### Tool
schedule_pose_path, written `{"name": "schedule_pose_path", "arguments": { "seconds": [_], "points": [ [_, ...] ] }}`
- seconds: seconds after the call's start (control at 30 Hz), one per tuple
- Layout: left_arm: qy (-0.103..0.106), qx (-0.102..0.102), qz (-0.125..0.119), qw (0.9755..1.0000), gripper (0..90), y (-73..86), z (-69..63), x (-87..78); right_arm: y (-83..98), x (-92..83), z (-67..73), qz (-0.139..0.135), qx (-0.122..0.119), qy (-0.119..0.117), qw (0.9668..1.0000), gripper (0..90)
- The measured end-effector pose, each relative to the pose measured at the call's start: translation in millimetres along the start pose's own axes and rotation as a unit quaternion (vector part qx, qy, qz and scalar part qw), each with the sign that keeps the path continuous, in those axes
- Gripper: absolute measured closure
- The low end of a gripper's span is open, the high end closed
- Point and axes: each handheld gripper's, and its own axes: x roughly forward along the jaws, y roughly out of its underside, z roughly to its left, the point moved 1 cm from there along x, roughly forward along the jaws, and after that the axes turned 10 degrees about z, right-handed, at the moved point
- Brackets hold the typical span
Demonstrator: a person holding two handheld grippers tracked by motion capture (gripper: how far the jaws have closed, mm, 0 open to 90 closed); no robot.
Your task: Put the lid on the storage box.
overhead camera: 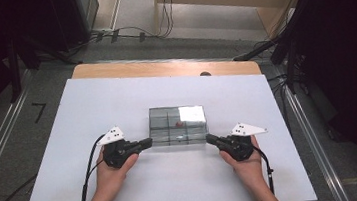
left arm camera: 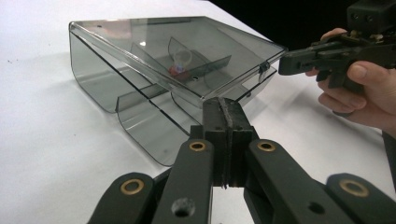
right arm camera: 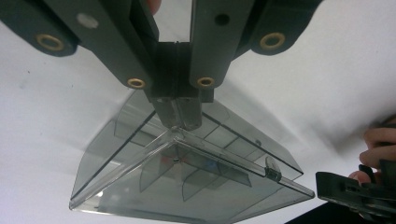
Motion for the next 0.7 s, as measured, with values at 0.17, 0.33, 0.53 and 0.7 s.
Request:
{"name": "schedule_pose_path", "arguments": {
  "seconds": [0.17,0.33,0.53,0.7],
  "points": [
    [0.0,0.004,0.009,1.0,89.5,2.0,-2.5,3.8,3.9,0.6,-0.2,0.005,0.001,0.001,1.0,88.1],
    [-0.003,0.004,0.014,0.9999,89.5,3.0,-2.2,4.6,5.0,1.7,0.1,0.008,0.001,0.0,1.0,88.1],
    [-0.003,0.006,0.017,0.9998,89.5,3.4,-3.1,5.5,6.5,2.1,-0.6,0.009,0.002,0.002,1.0,88.1],
    [-0.003,0.008,0.019,0.9998,89.5,3.4,-3.8,5.8,9.7,0.8,-2.1,0.007,0.005,0.001,1.0,88.1]
  ]
}}
